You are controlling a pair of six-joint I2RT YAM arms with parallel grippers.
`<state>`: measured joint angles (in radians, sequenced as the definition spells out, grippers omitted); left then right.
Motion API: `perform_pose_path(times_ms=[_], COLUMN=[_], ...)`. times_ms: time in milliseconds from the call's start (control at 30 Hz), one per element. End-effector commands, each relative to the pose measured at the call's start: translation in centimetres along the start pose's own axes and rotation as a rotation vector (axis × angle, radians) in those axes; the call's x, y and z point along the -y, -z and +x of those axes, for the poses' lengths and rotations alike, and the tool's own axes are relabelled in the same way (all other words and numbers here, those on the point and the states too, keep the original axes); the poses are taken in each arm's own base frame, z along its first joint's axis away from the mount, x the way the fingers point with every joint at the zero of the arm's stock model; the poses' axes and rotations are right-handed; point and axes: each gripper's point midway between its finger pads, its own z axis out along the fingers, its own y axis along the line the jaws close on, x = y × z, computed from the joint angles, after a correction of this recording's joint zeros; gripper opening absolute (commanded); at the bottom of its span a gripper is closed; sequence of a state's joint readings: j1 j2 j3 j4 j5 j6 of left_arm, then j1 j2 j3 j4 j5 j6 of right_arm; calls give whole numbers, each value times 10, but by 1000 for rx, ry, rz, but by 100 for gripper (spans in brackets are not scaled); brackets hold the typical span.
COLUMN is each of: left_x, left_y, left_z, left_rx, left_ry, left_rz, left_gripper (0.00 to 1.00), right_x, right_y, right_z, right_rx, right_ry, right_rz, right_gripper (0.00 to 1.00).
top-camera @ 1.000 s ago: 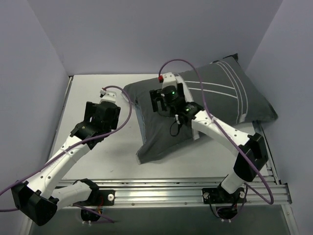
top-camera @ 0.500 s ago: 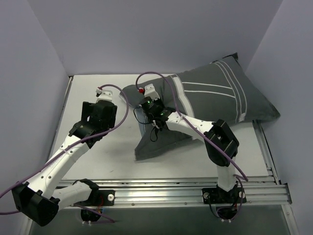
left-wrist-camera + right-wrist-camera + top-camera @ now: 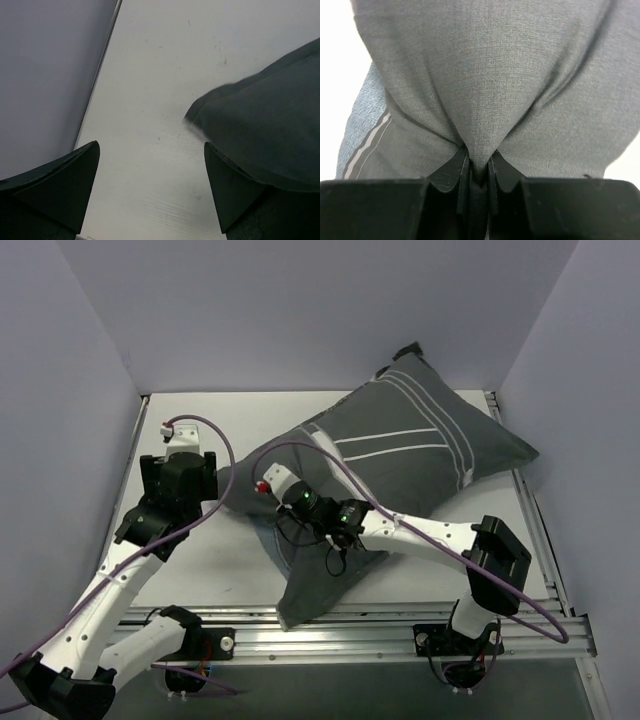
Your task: Remove the pillowcase from the pillow
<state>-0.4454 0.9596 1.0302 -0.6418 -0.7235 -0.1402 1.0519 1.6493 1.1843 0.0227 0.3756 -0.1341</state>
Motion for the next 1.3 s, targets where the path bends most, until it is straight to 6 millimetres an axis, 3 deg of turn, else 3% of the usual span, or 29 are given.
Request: perform_pose_path(times_ms=[0,300,333,367,400,433,467,533,567,667,767,867,900,967,1000,1033,1100,1133,1200,1233,1267], left_x=[1,27,31,33,36,39,43,48,50,60,68,77,82,89,94,97,103,105,110,111,113], left_y=[6,3,3,3,3,2,3,1,1,0,-2,-4,-5,-6,-8,-8,-10,-10,-10,-10,-10], left_z=[-25,-21,-21,-21,-21,-20,-19,-18,-17,-13,-8,-5,-2,1,5,6,11,12,15,16,17], left_rx=[104,77,73,68,65,59,53,42,36,13,-13,-36,-52,-76,-99,-111,-138,-144,-160,-164,-170], left_ry=[110,108,111,108,111,108,109,107,107,98,93,90,84,80,73,72,69,70,69,68,68], left_rz=[48,173,188,198,210,220,243,259,269,306,333,367,379,410,417,430,444,452,471,475,481], left_gripper=[94,94,94,94,94,94,94,94,94,94,94,94,94,94,94,94,94,94,94,94,94], right_x=[-94,-112,-108,-104,-100,-93,-83,-69,-49,-9,58,106,131,154,154,172,171,184,179,191,183], right_y=[46,96,100,102,104,104,110,115,117,122,116,112,104,103,102,97,94,90,89,88,83], right_z=[19,7,2,-2,-5,-9,-19,-30,-39,-51,-45,-21,4,27,33,58,75,95,105,111,127], right_rx=[-39,29,40,52,63,73,109,137,169,213,229,218,186,172,164,159,145,168,181,217,194], right_ry=[91,53,32,18,2,-33,-69,-157,-213,-379,-587,-745,-846,-944,-1009,-1080,-1184,-1238,-1302,-1347,-1377], right_rz=[-397,-591,-582,-565,-550,-519,-504,-477,-443,-374,-230,-75,7,67,26,74,12,36,-47,-39,-56], right_gripper=[0,0,6,6,25,37,55,69,78,91,99,100,100,100,100,100,100,100,100,100,100])
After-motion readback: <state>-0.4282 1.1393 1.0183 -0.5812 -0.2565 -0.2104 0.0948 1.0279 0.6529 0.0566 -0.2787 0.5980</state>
